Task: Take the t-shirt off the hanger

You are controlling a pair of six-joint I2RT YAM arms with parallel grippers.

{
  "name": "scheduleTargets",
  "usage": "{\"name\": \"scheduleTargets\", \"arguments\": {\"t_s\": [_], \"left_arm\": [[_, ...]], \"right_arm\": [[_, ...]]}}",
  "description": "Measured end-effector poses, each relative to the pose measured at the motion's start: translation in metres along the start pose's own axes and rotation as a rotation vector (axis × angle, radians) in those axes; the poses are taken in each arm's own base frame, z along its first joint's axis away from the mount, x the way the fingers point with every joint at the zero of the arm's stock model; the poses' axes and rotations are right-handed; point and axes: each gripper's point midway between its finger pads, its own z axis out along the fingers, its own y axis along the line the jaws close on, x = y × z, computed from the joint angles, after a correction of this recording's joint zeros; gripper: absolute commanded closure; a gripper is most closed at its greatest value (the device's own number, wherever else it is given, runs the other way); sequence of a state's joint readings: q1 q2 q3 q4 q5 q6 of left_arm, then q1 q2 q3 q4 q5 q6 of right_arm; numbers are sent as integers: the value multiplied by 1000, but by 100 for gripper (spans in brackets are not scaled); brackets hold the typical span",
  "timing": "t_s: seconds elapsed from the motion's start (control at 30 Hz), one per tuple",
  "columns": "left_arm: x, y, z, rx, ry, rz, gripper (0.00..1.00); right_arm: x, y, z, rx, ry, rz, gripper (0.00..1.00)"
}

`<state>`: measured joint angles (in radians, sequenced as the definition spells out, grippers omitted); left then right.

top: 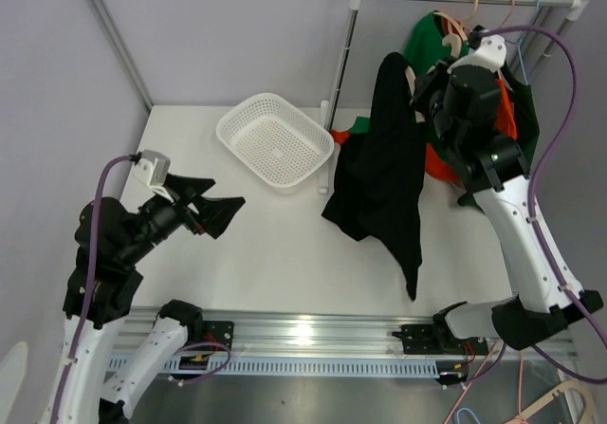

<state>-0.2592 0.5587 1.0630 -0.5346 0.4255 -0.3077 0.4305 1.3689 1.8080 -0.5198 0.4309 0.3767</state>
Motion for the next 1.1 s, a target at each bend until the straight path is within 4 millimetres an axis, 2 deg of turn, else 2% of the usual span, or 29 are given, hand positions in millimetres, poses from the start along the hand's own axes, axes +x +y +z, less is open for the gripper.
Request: {"name": "scheduleTargets", "arguments": {"t_s": [0.1,0.2,0.3,0.4,0.53,0.6,0.67,0.8,0.9,1.0,1.07,1.1], "left_arm": [[-11,-23,9,99,20,37,0],[-11,-48,18,210,45,85,0],[1,-78,27,315,90,166,1],[20,-103,41,357,152,262,1],[51,-105,56,319,220,361,0],[65,-103,57,303,242,398,1],[73,-106,55,306,247,427,1],[74,-118,59,312,209,452,1],[73,-126,73,303,185,452,1],[82,-137,92,304,193,455,0],[94,-146,105,317,212,461,6],[102,-149,110,326,229,465,22]], "right_arm": [[9,-12,-18,66,-1,59,100],[13,-21,-25,153,-12,139,100],[26,-26,-21,234,11,202,100],[41,-25,-10,312,51,251,100],[76,-18,4,367,129,263,100],[92,-16,6,384,164,250,100],[100,-15,6,394,179,241,100],[102,-10,4,388,184,248,100],[100,-8,3,386,175,245,100],[102,-2,0,372,175,240,100],[103,2,-1,362,179,237,100],[103,3,-2,359,181,235,100]]}}
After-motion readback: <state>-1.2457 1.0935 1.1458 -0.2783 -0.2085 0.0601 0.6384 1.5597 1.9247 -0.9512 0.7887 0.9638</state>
